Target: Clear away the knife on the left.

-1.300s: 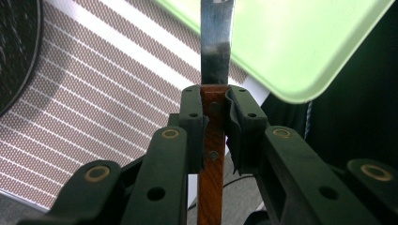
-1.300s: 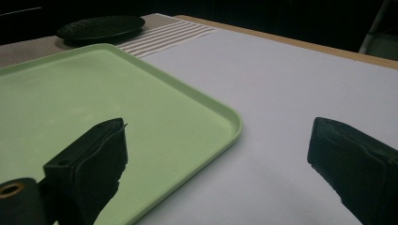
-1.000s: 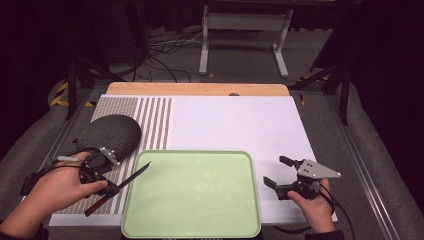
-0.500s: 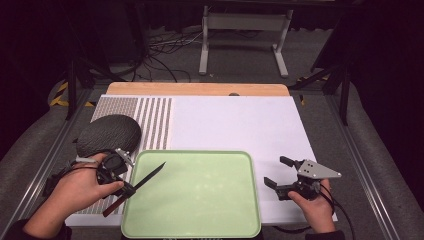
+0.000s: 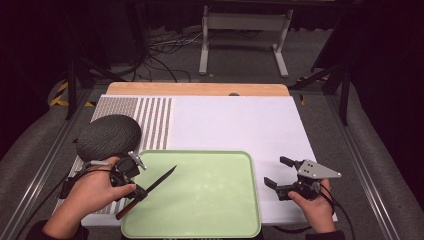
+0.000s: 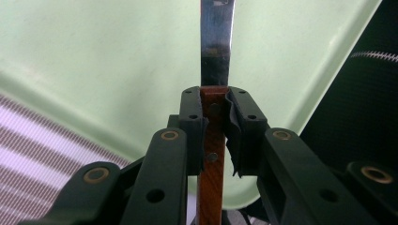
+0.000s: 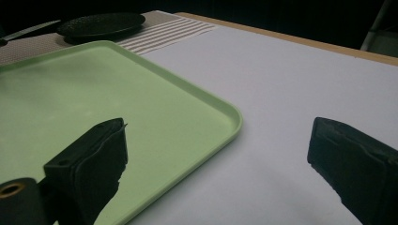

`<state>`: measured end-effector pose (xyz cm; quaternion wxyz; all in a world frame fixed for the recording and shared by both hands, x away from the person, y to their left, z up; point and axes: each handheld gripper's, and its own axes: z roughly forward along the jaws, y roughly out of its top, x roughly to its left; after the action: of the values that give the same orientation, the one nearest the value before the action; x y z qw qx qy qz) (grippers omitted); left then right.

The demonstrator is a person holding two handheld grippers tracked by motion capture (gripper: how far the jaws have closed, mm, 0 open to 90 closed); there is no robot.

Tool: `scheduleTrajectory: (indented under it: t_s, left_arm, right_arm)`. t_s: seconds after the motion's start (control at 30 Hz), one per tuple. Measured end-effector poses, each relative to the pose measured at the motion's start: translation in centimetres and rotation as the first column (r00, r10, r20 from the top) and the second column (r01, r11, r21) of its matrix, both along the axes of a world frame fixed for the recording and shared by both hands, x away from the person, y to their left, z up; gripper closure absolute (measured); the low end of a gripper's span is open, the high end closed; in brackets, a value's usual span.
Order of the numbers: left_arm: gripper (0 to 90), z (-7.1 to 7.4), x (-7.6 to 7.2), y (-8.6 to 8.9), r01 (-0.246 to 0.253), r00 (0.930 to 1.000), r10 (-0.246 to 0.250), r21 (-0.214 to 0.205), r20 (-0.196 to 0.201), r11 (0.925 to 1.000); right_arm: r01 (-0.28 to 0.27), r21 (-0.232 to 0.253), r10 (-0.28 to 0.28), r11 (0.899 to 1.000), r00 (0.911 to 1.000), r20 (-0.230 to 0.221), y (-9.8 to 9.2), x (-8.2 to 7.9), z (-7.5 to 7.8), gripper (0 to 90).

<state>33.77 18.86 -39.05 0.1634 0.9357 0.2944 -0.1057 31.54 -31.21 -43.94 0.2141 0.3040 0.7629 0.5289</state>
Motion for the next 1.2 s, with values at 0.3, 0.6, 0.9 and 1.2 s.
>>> scheduleTrajectory:
  t_s: [0.3,0.6,0.9,1.2]
  left_arm:
    - [77.6,-1.3,0.2,-0.8,0.003,0.9999,-0.004,-0.042,-0.014,0.9991]
    - [77.6,-1.9,0.3,-1.2,-0.002,0.9997,0.001,-0.040,-0.023,0.9992]
    - [77.6,-2.5,0.5,-1.5,-0.034,0.9984,0.032,-0.039,-0.047,0.9987]
    - [77.6,-3.8,0.8,-2.1,-0.053,0.9948,0.051,-0.024,-0.088,0.9983]
  right_arm:
    - [-0.002,0.001,0.002,1.000,1.0000,-0.001,0.0,0.0,0.0,5.8]
    - [-0.005,-0.003,0.005,1.000,1.0000,-0.005,0.0,0.0,-0.1,5.7]
    - [-0.007,-0.004,0.007,1.000,0.9999,-0.008,0.1,0.0,-0.2,5.7]
    - [-0.010,-0.003,0.010,1.000,0.9999,-0.013,0.1,0.1,-0.3,5.7]
